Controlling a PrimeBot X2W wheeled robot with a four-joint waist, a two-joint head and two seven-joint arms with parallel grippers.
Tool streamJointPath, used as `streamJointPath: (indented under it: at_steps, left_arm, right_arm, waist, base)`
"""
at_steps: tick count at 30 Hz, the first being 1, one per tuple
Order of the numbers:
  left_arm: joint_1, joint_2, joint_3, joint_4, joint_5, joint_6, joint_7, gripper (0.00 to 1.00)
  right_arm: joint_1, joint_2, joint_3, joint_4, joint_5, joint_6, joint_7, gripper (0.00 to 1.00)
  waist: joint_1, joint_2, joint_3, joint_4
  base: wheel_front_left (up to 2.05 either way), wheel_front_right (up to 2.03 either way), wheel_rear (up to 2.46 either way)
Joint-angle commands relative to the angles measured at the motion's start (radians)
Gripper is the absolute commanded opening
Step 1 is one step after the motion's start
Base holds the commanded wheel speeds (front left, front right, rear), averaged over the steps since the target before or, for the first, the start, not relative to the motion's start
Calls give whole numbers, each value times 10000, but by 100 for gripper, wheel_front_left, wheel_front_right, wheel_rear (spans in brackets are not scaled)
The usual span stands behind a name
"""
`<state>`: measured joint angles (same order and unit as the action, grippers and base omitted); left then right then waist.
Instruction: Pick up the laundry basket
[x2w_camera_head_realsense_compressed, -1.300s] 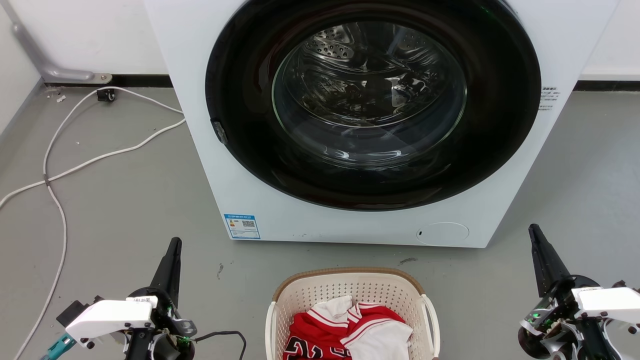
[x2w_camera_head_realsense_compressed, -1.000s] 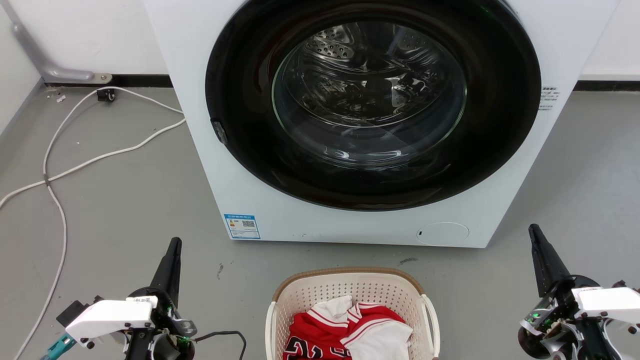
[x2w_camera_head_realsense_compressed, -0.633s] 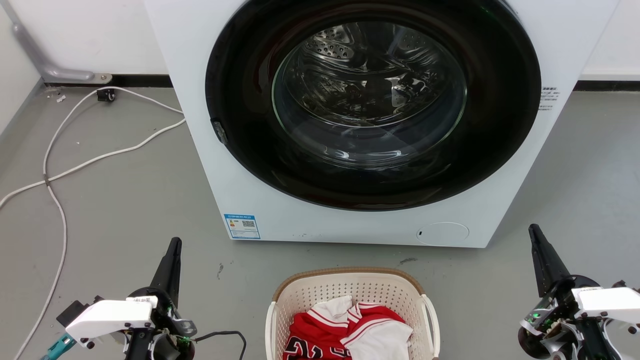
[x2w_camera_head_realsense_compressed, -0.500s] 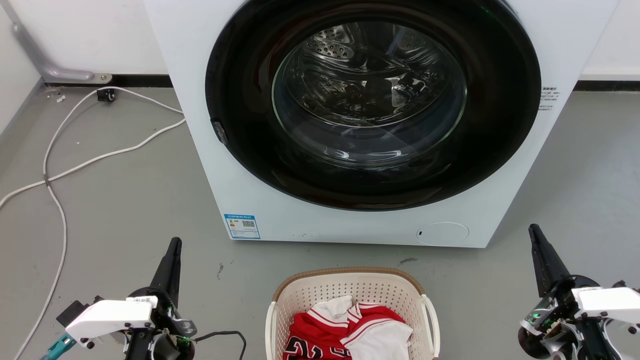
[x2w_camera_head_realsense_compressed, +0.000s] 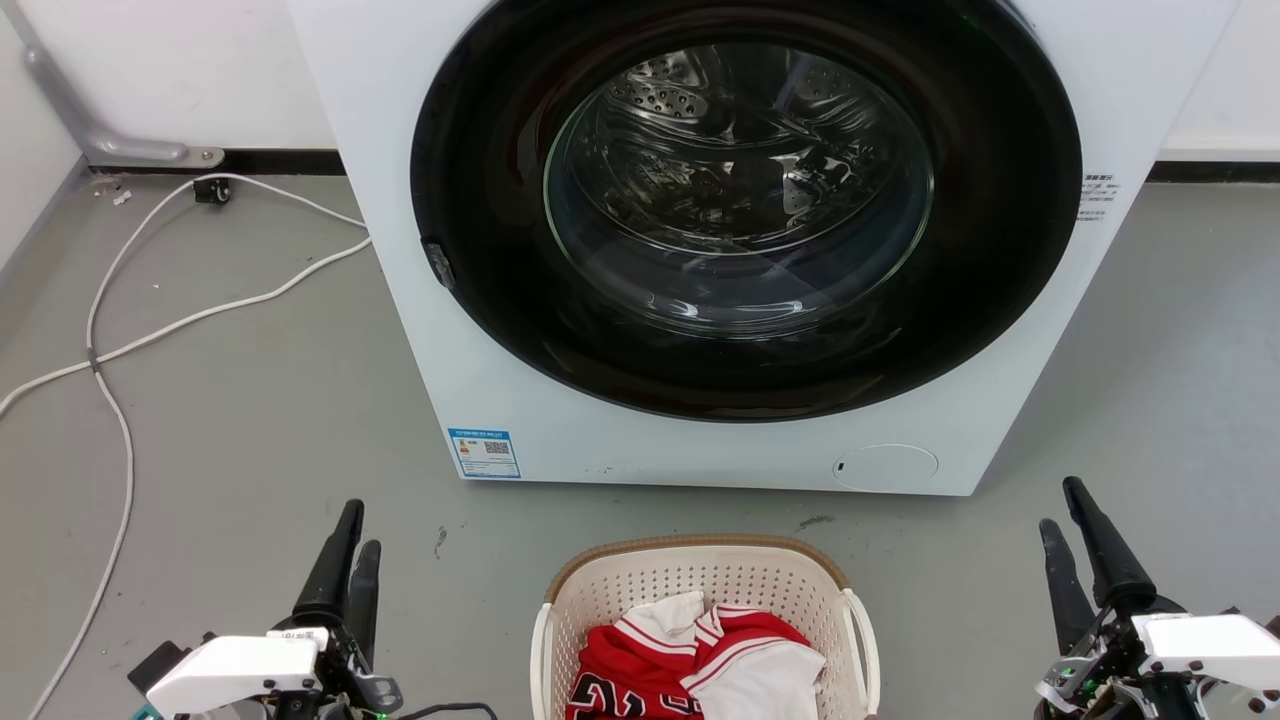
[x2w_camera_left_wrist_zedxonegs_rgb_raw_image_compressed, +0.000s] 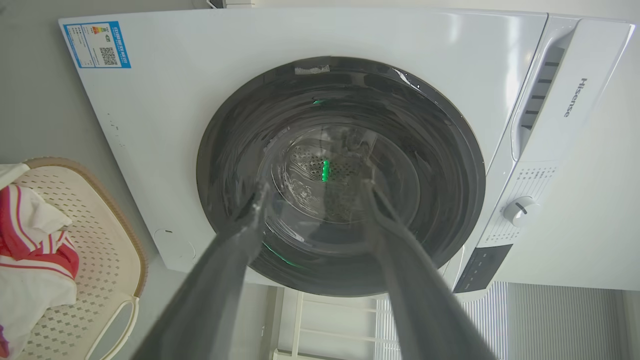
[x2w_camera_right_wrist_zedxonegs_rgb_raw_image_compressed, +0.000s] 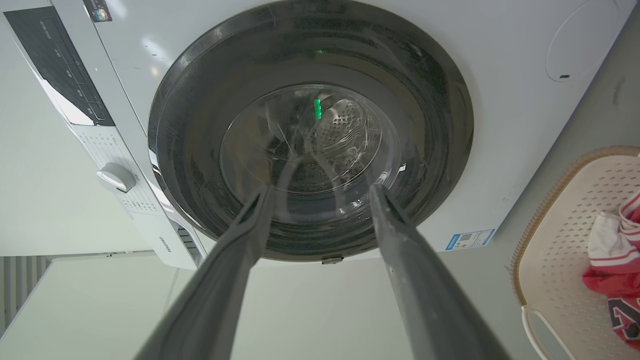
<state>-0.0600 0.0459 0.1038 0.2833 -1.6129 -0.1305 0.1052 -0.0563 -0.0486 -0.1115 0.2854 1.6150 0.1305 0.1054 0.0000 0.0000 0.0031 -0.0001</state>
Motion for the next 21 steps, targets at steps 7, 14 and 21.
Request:
streamJointPath:
  at_steps: [7, 14, 21]
  left_arm:
    - [-164, 24, -92, -567, 1067, 34, -414, 100]
    - [-129, 27, -350, -1078, 2605, 333, -740, 100]
    - [-73, 30, -721, -1396, 4214, 622, -1040, 100]
  right_arm:
    - [-53, -22, -46, -528, -1120, 2, -396, 100]
    - [76, -23, 83, -1105, -2970, 2, -724, 100]
    - [233, -24, 271, -1475, -4758, 2, -1026, 100]
  waist:
    - [0, 0, 14, -3]
    - [0, 0, 33, -8]
    - [0, 0, 48, -13]
  base:
    - [0, 0, 0]
    - [0, 0, 0]
    - [0, 0, 0]
